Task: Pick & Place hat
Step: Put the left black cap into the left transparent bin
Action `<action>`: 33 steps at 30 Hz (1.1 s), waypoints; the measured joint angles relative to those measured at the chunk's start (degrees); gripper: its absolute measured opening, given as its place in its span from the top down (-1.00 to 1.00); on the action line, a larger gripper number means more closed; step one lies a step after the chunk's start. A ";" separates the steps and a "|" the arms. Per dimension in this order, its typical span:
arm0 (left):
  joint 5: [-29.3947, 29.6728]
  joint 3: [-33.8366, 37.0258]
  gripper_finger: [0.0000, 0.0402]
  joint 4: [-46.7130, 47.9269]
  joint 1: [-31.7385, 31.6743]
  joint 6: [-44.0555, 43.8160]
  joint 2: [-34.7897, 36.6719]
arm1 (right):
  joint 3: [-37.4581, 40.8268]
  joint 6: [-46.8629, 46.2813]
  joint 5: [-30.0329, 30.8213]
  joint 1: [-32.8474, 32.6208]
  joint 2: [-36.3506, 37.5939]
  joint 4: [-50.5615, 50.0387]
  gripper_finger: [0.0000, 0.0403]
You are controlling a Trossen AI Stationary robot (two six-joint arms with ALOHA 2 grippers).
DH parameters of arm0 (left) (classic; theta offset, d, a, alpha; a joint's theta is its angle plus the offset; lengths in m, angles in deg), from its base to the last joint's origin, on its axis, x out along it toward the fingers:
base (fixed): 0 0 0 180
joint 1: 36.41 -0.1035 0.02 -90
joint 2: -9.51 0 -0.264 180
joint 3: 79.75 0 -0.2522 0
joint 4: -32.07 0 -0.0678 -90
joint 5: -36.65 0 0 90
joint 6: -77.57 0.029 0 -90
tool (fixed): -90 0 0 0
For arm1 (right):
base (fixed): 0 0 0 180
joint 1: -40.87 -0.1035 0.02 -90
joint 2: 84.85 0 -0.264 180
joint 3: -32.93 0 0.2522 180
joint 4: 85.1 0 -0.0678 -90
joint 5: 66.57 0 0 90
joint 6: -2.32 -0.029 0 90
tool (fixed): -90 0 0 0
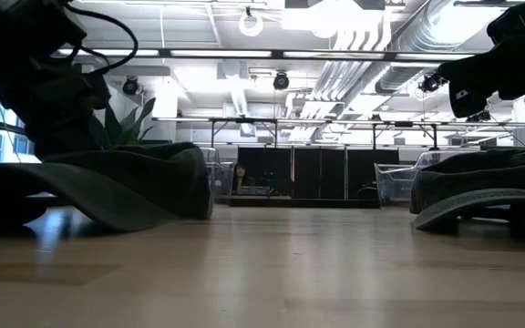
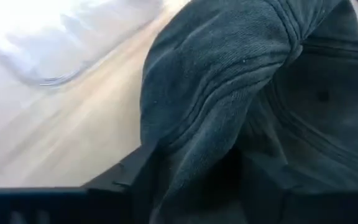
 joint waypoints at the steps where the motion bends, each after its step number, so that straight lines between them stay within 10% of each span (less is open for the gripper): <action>1: -0.18 0.11 0.23 -0.85 0.00 1.11 0.00 | -0.02 0.00 0.00 0.00 0.00 0.02 1.00; 8: -5.62 0.07 0.95 -14.92 0.00 11.22 1.92 | -0.02 0.00 0.00 0.01 0.00 0.02 1.00; 24: -12.88 -6.88 0.99 -31.70 0.00 29.92 8.09 | 0.00 0.00 0.00 0.02 0.00 0.02 1.00; 33: -2.74 -6.88 0.80 -23.47 -0.04 30.03 0.67 | -0.01 0.00 0.00 0.00 0.00 0.01 1.00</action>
